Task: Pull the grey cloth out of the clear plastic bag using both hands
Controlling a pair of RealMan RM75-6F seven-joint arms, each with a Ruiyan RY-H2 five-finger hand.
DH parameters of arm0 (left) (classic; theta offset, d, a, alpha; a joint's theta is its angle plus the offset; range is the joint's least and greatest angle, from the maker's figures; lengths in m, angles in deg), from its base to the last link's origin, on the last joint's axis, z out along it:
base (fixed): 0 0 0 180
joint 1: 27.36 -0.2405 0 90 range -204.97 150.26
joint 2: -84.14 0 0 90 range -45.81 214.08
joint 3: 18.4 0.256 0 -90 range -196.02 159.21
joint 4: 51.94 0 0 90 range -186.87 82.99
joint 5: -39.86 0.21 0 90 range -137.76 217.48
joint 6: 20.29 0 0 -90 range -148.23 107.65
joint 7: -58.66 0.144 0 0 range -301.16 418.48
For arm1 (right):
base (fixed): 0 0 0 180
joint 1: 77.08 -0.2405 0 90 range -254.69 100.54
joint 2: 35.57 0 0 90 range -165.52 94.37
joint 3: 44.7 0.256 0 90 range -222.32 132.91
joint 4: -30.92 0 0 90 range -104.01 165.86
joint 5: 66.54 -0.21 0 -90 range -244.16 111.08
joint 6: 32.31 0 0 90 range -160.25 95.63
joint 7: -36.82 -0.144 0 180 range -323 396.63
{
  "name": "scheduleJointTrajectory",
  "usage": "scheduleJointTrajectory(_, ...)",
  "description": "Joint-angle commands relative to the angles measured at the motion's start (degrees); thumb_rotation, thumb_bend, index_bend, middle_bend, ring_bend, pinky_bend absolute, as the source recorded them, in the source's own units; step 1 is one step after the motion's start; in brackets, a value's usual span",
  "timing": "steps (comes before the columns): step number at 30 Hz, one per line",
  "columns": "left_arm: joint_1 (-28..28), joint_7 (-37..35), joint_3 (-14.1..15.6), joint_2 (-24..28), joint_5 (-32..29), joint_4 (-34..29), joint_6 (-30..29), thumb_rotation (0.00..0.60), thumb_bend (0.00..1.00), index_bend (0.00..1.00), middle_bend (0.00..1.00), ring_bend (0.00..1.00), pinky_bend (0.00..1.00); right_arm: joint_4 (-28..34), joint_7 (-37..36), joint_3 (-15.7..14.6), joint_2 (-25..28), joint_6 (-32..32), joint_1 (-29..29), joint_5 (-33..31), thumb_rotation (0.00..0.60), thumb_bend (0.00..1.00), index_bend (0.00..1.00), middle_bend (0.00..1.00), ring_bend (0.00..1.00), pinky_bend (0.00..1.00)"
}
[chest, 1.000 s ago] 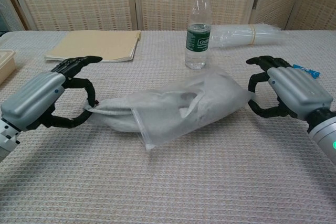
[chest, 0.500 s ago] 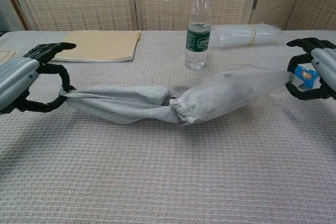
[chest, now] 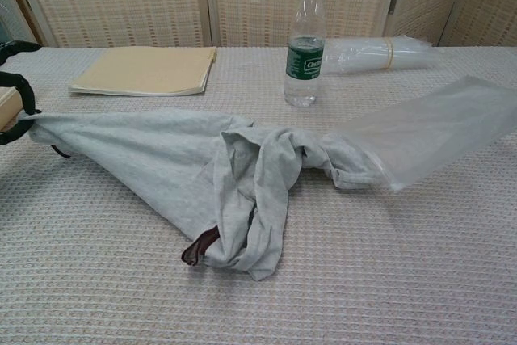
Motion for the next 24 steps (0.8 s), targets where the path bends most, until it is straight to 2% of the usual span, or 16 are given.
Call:
scheduleJointTrajectory(1, -0.53, -0.96, 1.39, 1.09, 0.86, -2.80, 0.88, 0.600, 0.43, 0.43, 0.05, 0.00, 0.00, 1.26, -1.73, -1.35, 1.47, 0.23, 1.09, 0.88, 0.600, 0.60, 0.50, 0.06, 0.00, 0.00)
scheduleJointTrajectory(3, -0.70, -1.74, 2.46, 2.63, 1.62, -6.81, 1.73, 0.600, 0.27, 0.18, 0.01, 0.00, 0.00, 3.49, -1.41, -2.53, 3.19, 0.81, 1.84, 1.43, 0.600, 0.42, 0.24, 0.02, 0.00, 0.00)
scheduleJointTrajectory(4, -0.74, -2.16, 2.94, 4.00, 2.03, -10.32, 1.94, 0.600, 0.23, 0.12, 0.00, 0.00, 0.00, 5.97, -0.90, -3.15, 4.74, 0.86, 2.38, 1.79, 0.600, 0.34, 0.11, 0.00, 0.00, 0.00)
scheduleJointTrajectory(6, -0.71, -2.63, 3.62, 6.57, 2.65, -16.55, 2.38, 0.600, 0.17, 0.05, 0.00, 0.00, 0.00, 10.87, -0.05, -3.92, 7.58, 0.23, 3.39, 2.39, 0.600, 0.22, 0.00, 0.00, 0.00, 0.00)
scheduleJointTrajectory(8, -0.80, -1.56, 4.45, 10.38, 3.12, -24.74, 3.38, 0.600, 0.14, 0.04, 0.00, 0.00, 0.00, 17.22, 1.63, -4.83, 11.46, -1.29, 4.84, 3.29, 0.600, 0.13, 0.00, 0.00, 0.00, 0.00)
scheduleJointTrajectory(10, -1.03, 1.48, 5.27, 14.81, 3.24, -33.32, 4.74, 0.600, 0.13, 0.04, 0.00, 0.00, 0.00, 23.91, 3.92, -5.95, 15.76, -3.18, 6.41, 4.59, 0.600, 0.08, 0.00, 0.00, 0.00, 0.00)
scheduleJointTrajectory(14, -1.89, 11.77, 7.29, 24.91, 0.75, -49.63, 10.31, 0.600, 0.13, 0.05, 0.00, 0.00, 0.00, 34.87, 8.13, -8.32, 22.94, -7.83, 9.40, 8.29, 0.600, 0.06, 0.00, 0.00, 0.00, 0.00)
scheduleJointTrajectory(17, -3.37, 21.66, 8.78, 33.45, -4.64, -61.44, 14.81, 0.600, 0.13, 0.07, 0.00, 0.00, 0.00, 40.97, 12.63, -10.12, 26.66, -11.24, 11.65, 11.05, 0.600, 0.07, 0.00, 0.00, 0.00, 0.00)
scheduleJointTrajectory(19, -5.42, 27.94, 9.36, 37.49, -8.45, -67.21, 14.58, 0.600, 0.13, 0.09, 0.00, 0.00, 0.00, 44.46, 16.64, -11.40, 28.55, -12.81, 13.03, 12.61, 0.600, 0.07, 0.00, 0.00, 0.00, 0.00)
scheduleJointTrajectory(21, -7.80, 31.29, 9.84, 39.39, -10.16, -70.24, 12.19, 0.600, 0.13, 0.11, 0.00, 0.00, 0.00, 46.66, 18.87, -12.41, 29.55, -13.45, 14.07, 13.35, 0.600, 0.07, 0.00, 0.00, 0.00, 0.00)
scheduleJointTrajectory(24, -12.25, 31.58, 10.65, 40.37, -9.62, -71.66, 6.37, 0.600, 0.13, 0.15, 0.02, 0.00, 0.00, 47.44, 18.76, -13.35, 29.74, -13.66, 15.41, 13.18, 0.600, 0.07, 0.00, 0.00, 0.00, 0.00)
